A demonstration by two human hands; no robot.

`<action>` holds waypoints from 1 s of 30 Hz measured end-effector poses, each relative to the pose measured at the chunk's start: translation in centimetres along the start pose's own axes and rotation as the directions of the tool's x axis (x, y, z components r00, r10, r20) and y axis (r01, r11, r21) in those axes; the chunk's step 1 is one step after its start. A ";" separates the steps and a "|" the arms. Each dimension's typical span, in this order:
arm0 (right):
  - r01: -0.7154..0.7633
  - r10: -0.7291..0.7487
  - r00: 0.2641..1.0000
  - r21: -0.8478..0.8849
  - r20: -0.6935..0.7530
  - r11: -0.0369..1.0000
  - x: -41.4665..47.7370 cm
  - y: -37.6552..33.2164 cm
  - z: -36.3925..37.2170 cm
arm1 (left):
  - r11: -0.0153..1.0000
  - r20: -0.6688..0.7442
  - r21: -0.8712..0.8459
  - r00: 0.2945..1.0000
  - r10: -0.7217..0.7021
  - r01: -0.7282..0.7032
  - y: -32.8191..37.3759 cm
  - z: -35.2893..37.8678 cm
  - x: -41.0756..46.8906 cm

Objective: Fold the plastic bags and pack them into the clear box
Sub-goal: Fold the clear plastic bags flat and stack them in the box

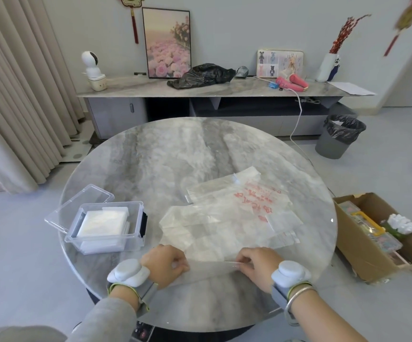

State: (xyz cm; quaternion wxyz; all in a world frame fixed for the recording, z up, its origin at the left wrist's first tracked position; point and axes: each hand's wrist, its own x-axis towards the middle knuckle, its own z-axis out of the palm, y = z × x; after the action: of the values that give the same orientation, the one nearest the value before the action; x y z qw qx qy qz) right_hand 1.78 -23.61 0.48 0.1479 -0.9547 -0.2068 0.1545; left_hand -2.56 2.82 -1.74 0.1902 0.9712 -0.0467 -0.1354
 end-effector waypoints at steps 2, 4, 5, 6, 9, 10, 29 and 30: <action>-0.073 0.068 0.997 0.119 0.041 0.990 -0.2 0.3 -0.5 | 0.999 0.001 -0.006 0.999 -0.036 0.036 -0.3 -0.2 -0.1; -0.126 0.119 0.992 0.179 0.050 0.976 -0.1 0.6 -0.5 | 0.997 -0.062 -0.008 0.995 -0.077 0.076 -0.5 -0.2 -0.1; -0.155 0.150 0.988 0.206 0.037 0.966 -0.1 0.9 -0.5 | 0.996 -0.090 -0.002 0.992 -0.093 0.093 -0.6 -0.2 -0.1; -0.187 0.187 0.982 0.232 0.024 0.955 0.1 1.2 -0.4 | 0.994 -0.111 0.008 0.988 -0.108 0.110 -0.7 -0.2 -0.2; -0.278 0.288 0.958 0.262 -0.002 0.924 0.3 2.3 -0.5 | 0.990 -0.123 0.023 0.983 -0.133 0.137 -0.9 -0.1 0.0; -0.309 0.324 0.946 0.271 -0.011 0.912 0.4 2.7 -0.5 | 0.989 -0.123 0.015 0.982 -0.141 0.144 -1.0 0.0 0.0; -0.433 0.451 0.890 0.191 -0.061 0.881 0.9 4.9 0.5 | 0.975 -0.218 0.114 0.962 -0.165 0.193 -0.7 0.3 -0.5; -0.428 0.444 0.895 0.180 -0.053 0.885 0.8 4.9 0.4 | 0.972 -0.220 0.130 0.961 -0.165 0.197 -0.6 0.2 -0.6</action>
State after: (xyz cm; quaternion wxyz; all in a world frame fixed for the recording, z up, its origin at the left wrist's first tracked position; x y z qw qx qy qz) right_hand 4.05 -27.40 -1.74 0.1968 -0.9674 0.0336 0.1558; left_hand -3.13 3.40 -2.03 0.1069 0.9918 0.0524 -0.0463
